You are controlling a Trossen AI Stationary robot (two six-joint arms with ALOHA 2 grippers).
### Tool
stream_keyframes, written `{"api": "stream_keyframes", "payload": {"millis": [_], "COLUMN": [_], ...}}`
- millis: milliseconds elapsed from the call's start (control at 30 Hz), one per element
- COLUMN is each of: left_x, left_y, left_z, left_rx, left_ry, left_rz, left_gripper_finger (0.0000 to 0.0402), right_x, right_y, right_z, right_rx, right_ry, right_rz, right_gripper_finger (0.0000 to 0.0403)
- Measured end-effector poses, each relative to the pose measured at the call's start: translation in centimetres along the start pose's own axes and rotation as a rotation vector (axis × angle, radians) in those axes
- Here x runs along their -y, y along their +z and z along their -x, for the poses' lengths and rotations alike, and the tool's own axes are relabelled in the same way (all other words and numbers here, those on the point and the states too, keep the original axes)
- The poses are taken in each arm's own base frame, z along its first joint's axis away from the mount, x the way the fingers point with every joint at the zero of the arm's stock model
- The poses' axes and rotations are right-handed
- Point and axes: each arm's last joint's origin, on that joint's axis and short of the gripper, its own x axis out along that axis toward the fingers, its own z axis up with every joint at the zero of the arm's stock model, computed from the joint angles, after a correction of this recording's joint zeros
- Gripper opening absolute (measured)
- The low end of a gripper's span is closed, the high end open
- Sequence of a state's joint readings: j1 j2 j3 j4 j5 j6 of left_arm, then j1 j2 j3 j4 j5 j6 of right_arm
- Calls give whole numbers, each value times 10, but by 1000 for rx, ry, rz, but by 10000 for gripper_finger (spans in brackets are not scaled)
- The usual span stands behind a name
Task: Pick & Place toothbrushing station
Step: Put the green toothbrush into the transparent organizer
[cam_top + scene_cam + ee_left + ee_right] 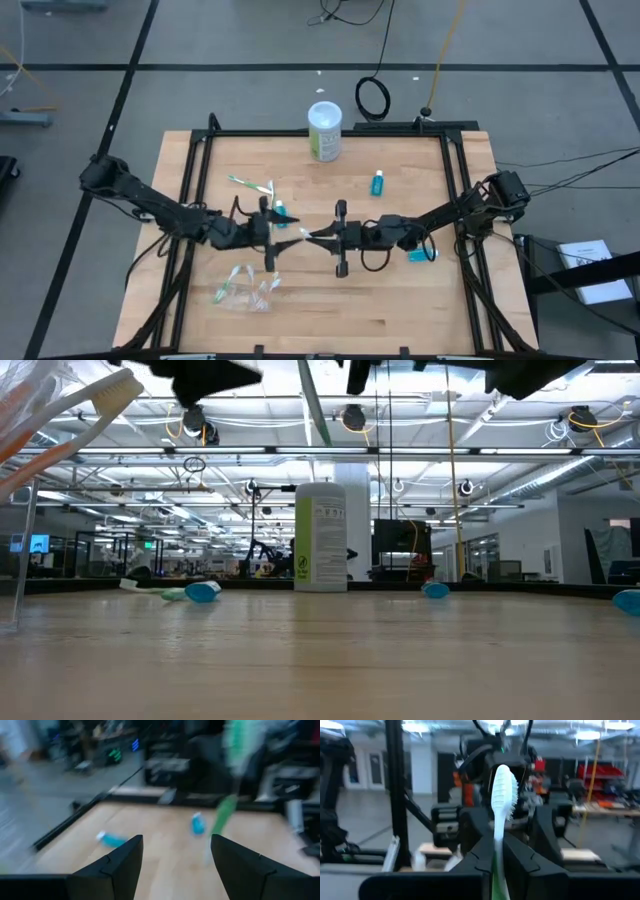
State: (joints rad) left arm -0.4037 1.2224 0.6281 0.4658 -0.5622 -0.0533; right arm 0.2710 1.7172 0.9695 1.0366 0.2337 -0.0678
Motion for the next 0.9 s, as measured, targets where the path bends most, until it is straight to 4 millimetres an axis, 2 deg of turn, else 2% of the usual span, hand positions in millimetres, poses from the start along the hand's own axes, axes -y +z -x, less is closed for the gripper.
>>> {"api": "stream_keyframes", "payload": {"millis": [133, 333, 700, 800, 900], "left_x": [7, 7, -5, -5, -4], "left_y": [-4, -6, -14, -14, -14], "left_z": [-15, -31, -46, -46, -46], "left_rx": [77, 195, 203, 204, 205], "left_ry": [-108, -147, -135, -164, -185], "left_rz": [-20, 19, 67, 60, 49], "left_gripper_finger": [241, 241, 239, 217, 170], "right_x": [0, 0, -2, -2, -3], "right_y": [3, 2, 2, 2, 2], "right_z": [0, 0, 0, 0, 0], "right_rx": [48, 44, 44, 38, 38], "right_ry": [-1, 8, 22, 27, 28], "right_rz": [7, -11, -10, -9, -9], "right_gripper_finger": [13, 13, 13, 13, 13]}}
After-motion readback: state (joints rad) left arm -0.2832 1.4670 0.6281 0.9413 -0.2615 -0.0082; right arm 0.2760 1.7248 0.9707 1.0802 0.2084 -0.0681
